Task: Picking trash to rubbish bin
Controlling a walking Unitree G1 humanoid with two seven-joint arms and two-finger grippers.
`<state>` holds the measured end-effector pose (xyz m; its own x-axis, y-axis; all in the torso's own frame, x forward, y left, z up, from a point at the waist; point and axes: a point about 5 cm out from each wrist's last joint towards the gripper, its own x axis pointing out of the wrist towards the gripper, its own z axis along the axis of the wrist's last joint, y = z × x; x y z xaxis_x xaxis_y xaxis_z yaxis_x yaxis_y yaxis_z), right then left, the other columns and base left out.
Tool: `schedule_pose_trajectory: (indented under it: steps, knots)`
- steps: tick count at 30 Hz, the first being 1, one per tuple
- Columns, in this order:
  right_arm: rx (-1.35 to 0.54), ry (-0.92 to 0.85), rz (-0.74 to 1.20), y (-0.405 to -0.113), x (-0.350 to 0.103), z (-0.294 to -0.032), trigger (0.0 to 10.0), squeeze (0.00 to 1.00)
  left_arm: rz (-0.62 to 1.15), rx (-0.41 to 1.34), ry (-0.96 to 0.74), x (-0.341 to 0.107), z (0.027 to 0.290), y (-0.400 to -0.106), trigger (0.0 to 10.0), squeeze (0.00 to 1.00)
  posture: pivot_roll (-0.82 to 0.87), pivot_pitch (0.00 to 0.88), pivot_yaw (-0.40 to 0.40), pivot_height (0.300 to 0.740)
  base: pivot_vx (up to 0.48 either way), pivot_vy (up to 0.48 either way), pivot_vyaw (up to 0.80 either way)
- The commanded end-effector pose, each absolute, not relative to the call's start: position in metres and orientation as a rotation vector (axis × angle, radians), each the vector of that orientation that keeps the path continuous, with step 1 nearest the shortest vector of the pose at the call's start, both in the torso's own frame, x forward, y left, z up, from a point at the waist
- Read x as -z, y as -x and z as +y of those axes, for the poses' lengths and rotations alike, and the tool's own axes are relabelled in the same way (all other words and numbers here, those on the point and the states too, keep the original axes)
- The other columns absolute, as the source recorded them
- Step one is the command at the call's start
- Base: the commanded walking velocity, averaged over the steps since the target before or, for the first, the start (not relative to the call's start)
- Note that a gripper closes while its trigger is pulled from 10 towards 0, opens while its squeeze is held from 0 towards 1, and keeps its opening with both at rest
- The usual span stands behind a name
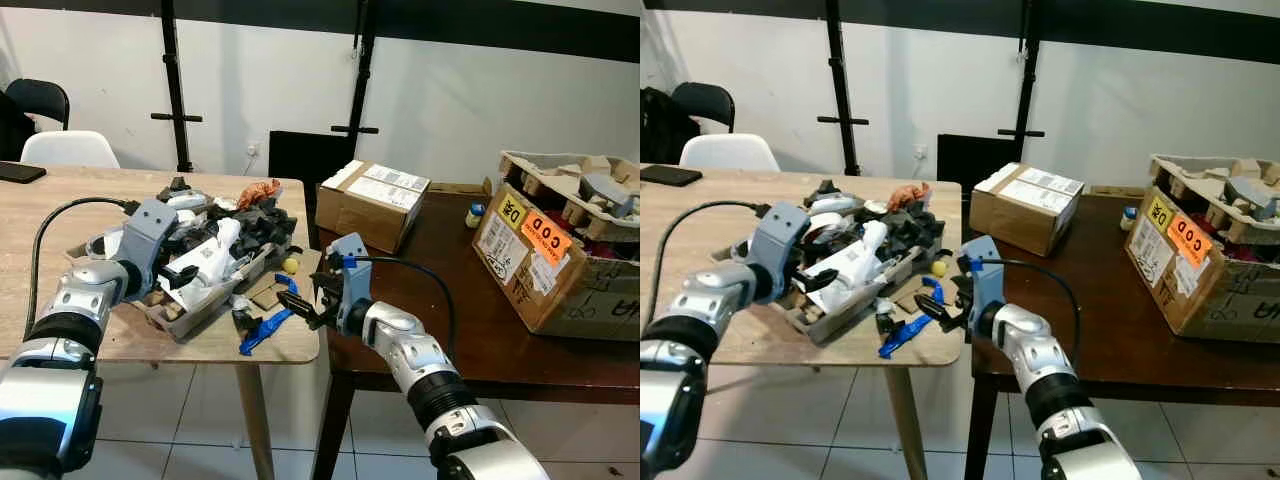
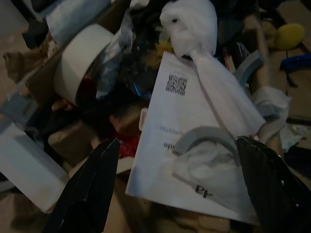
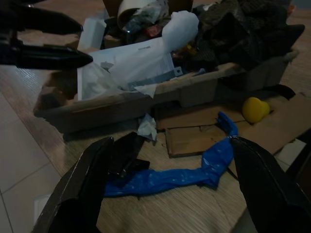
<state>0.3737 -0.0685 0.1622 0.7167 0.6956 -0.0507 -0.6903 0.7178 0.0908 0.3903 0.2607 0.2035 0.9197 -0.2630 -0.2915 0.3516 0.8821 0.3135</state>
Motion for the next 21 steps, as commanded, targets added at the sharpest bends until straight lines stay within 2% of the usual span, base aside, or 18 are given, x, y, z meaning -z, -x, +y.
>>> schedule_pose_trajectory:
  steps: [1,14,16,21]
  knots:
    - [-0.758,-0.072,0.079,-0.374,-0.162,-0.068,10.0,0.00,0.255,0.343,-0.367,-0.194,0.253,-0.390,10.0,0.00,0.09,0.013,-0.038,0.740,0.000,0.000,0.00]
    - [-0.736,-0.128,0.010,-0.372,-0.172,-0.065,10.0,0.00,0.239,0.311,-0.352,-0.184,0.244,-0.392,10.0,0.00,0.06,0.058,-0.034,0.740,0.000,0.000,0.00]
    - [-0.732,-0.141,-0.009,-0.370,-0.177,-0.064,10.0,0.00,0.248,0.286,-0.373,-0.180,0.246,-0.391,10.0,0.00,0.06,0.117,-0.037,0.740,0.000,0.000,0.00]
    - [-0.737,-0.150,-0.034,-0.367,-0.184,-0.060,10.0,0.00,0.277,0.237,-0.498,-0.179,0.253,-0.390,10.0,0.00,0.06,0.153,-0.034,0.740,0.000,0.000,0.00]
